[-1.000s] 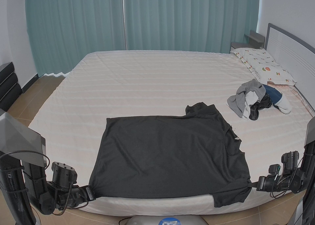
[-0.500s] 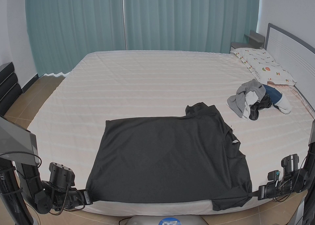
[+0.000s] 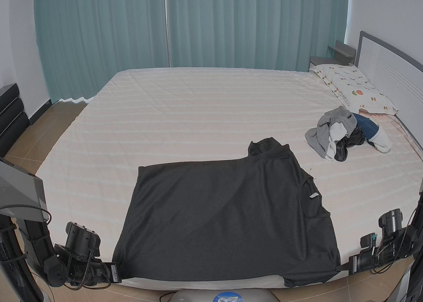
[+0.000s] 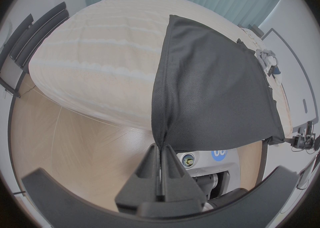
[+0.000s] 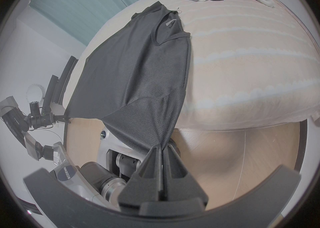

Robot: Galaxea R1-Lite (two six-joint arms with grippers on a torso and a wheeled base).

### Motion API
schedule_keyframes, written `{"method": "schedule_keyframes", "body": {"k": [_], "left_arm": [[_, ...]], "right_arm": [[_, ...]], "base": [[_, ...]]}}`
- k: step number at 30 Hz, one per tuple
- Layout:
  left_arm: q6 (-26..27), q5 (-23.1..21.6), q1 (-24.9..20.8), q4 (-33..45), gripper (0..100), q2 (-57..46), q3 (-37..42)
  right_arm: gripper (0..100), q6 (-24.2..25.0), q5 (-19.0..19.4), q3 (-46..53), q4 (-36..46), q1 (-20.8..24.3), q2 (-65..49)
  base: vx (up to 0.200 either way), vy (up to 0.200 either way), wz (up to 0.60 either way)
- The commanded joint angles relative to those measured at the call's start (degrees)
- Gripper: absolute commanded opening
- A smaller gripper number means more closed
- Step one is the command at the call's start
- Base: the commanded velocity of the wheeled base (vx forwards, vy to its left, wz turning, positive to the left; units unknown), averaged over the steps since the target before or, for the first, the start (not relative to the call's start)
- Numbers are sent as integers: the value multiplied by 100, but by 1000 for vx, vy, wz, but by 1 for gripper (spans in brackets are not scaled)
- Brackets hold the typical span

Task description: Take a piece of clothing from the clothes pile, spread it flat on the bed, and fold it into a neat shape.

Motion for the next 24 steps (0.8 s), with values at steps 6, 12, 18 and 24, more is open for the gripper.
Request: {"method": "schedule_keyframes", "body": {"k": [6,12,18,24], "left_arm": [[138,-16,6,305,0,-224,101],[199,-33,6,516,0,-417,101],[261,-33,-3,780,0,-576,101],[296,-42,-3,868,0,-584,92]], "right_arm": [[0,-78,1,99,252,20,-381],[0,-87,-34,99,252,-24,-513],[0,-104,-43,99,621,-68,-944],[0,-254,-43,99,771,-95,-961]], "base": [[0,0,0],[0,0,0],[0,0,0],[0,0,0]]}}
